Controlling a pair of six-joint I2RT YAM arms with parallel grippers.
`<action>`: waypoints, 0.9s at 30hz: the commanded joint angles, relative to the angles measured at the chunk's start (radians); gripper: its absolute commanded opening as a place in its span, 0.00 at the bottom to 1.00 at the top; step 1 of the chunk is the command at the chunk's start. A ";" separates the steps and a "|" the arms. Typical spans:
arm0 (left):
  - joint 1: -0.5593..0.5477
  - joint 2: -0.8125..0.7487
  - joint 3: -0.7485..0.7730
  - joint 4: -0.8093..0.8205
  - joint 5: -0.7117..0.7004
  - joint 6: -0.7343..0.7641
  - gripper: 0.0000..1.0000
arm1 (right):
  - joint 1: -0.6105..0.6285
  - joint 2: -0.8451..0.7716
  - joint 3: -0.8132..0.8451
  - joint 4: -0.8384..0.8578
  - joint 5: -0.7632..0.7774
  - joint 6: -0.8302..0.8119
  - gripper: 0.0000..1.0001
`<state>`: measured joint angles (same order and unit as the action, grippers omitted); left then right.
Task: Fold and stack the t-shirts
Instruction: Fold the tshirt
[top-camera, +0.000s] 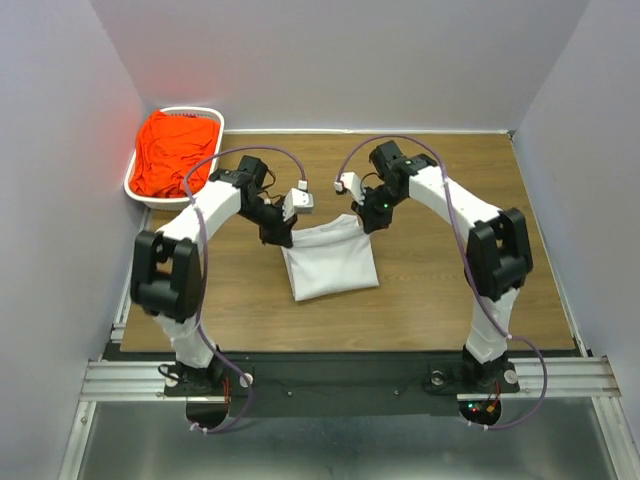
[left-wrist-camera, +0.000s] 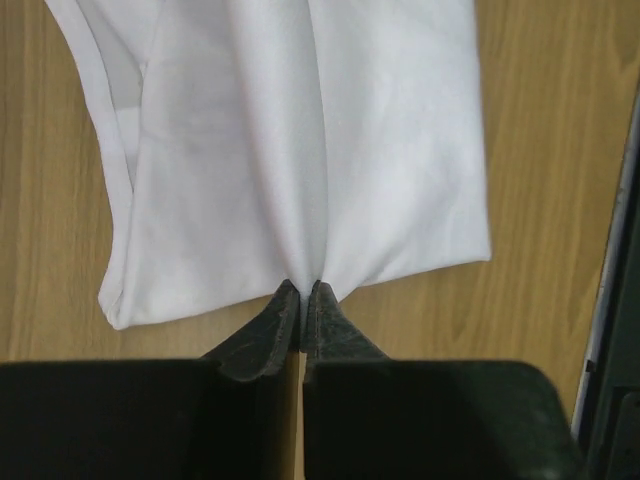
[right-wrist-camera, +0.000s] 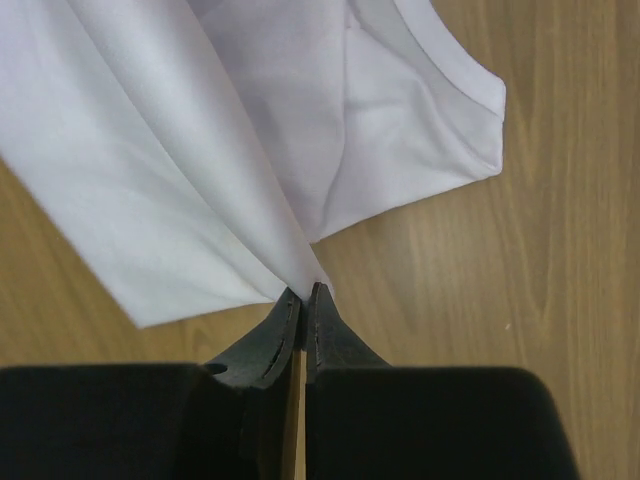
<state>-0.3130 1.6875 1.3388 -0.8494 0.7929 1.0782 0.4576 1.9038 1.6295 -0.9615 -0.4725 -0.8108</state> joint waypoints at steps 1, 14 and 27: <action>0.055 0.161 0.095 -0.019 0.028 0.039 0.16 | -0.020 0.124 0.115 0.012 -0.017 -0.039 0.07; 0.039 0.298 0.077 0.064 -0.015 -0.029 0.26 | -0.019 0.164 -0.038 0.066 -0.109 0.120 0.14; 0.008 -0.075 -0.164 0.143 0.033 -0.098 0.65 | -0.088 -0.054 -0.108 0.024 -0.182 0.283 0.49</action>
<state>-0.3176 1.7363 1.1870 -0.7673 0.8177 1.0286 0.4244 1.8359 1.4605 -0.9382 -0.6228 -0.5808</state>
